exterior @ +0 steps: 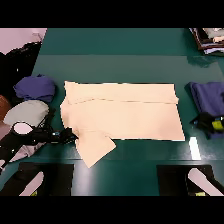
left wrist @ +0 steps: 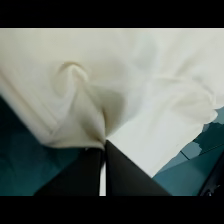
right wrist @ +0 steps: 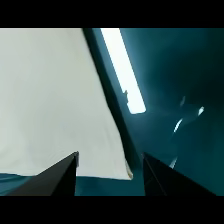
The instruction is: Fold the shirts.
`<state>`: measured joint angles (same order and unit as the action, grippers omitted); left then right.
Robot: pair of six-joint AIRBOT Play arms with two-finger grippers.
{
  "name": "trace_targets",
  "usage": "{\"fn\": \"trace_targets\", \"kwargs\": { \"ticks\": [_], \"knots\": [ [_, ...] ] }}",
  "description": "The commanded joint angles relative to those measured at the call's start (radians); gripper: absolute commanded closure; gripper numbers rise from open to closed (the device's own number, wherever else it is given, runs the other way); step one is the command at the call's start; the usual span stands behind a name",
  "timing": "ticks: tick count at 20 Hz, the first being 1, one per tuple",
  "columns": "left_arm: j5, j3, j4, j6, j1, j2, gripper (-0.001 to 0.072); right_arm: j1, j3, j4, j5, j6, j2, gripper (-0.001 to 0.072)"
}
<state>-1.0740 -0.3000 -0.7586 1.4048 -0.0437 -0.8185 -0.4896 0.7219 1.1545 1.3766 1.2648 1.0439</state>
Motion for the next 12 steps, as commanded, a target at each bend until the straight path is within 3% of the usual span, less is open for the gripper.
{"fn": "trace_targets", "kwargs": {
  "ticks": [1,6,8,9,10,11,12],
  "knots": [
    [0.006,0.001,0.001,-0.016,0.000,0.001,0.0685,-0.121,-0.167,-0.015,-0.002,-0.043,0.025,0.0260],
    [0.007,0.001,0.000,-0.018,0.000,0.001,0.0685,-0.006,-0.217,-0.063,-0.087,-0.051,0.123,0.0287],
    [0.006,0.001,-0.001,-0.018,0.000,0.001,0.0684,0.041,-0.217,-0.064,-0.126,-0.050,0.138,0.0394],
    [0.007,0.001,-0.002,-0.018,0.000,0.001,0.0685,0.054,-0.217,-0.063,-0.137,-0.050,0.137,0.0412],
    [0.000,0.000,-0.007,-0.018,0.000,0.001,0.0685,0.063,-0.217,-0.061,-0.135,-0.050,0.130,0.0493],
    [-0.020,-0.011,-0.036,-0.017,0.000,0.001,0.0686,0.069,-0.217,-0.051,-0.126,-0.051,0.112,0.0656],
    [-0.056,-0.040,-0.085,-0.012,0.000,0.001,0.0686,0.069,-0.216,-0.041,-0.103,-0.051,0.085,0.0694]
  ]
}}
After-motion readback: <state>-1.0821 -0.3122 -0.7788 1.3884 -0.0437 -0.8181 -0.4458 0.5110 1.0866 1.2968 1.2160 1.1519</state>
